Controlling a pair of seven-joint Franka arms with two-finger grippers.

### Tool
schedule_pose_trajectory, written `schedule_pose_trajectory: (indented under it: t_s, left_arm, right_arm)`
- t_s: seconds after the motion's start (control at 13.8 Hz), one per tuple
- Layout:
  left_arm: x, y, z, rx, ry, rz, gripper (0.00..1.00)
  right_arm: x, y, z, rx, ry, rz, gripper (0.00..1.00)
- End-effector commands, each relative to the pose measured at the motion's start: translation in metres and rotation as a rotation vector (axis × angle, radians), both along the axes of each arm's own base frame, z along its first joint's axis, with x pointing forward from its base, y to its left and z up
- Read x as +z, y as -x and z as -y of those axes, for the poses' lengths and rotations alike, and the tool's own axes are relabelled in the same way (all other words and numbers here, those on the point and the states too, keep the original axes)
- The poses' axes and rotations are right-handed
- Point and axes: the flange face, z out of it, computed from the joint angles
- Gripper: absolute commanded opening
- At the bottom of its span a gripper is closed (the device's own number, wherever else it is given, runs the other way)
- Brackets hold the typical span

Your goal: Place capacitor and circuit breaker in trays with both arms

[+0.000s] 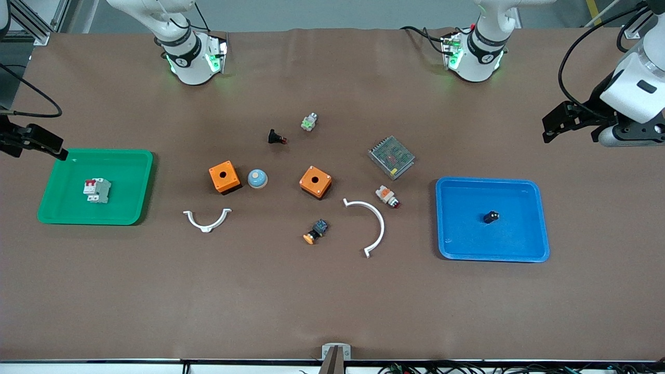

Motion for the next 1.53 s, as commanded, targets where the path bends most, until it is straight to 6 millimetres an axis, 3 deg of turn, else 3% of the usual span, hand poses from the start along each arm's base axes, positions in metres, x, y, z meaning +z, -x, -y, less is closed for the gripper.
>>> schedule_pose_trajectory:
  t_s: [0.0,0.51,1.45]
  left_arm:
    - [0.004,-0.001,-0.001,-0.007,0.007,0.009,1.00]
    - [0.005,-0.001,-0.001,-0.008,0.010,0.010,1.00]
    - [0.002,-0.004,-0.009,-0.027,0.000,0.006,1.00]
  right_arm:
    - [0.009,-0.007,0.000,0.007,-0.009,0.043,1.00]
    - [0.028,-0.006,-0.003,0.007,-0.018,0.075,1.00]
    - [0.027,-0.007,-0.003,0.007,-0.018,0.073,1.00]
